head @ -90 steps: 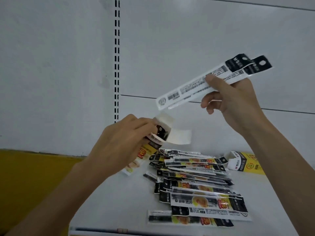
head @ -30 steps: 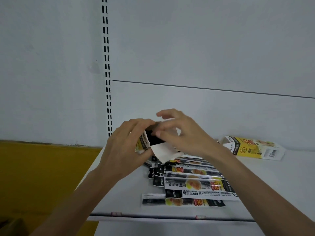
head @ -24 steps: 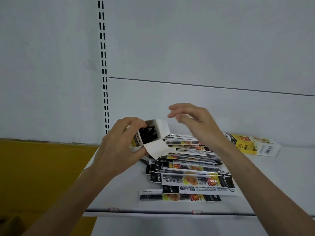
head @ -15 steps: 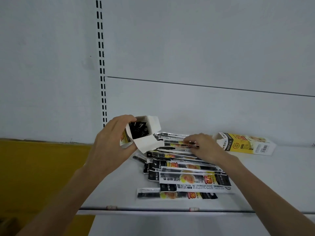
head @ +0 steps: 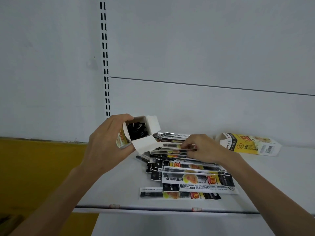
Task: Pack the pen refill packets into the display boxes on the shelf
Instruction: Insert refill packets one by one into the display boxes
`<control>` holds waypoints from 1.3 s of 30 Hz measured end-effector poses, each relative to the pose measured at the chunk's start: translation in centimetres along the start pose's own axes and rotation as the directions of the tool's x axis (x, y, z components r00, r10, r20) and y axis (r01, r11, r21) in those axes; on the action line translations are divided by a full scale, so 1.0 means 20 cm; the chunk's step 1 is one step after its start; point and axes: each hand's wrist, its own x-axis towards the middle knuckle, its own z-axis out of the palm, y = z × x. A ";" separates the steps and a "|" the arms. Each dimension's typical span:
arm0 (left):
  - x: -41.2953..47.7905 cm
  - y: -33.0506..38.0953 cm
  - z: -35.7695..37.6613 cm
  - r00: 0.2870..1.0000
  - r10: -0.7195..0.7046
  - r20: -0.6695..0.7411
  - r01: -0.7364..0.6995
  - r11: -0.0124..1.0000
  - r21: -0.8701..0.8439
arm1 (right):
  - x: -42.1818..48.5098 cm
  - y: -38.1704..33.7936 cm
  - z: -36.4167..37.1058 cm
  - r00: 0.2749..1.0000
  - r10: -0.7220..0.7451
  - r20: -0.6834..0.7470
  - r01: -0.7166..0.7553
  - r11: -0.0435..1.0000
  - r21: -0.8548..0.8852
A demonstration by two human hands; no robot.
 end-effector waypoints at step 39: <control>0.06 0.12 0.01 0.976 0.061 0.208 -0.092 0.985 0.143 | -0.11 -0.38 -0.27 0.580 -0.612 -0.538 -0.046 0.634 -0.772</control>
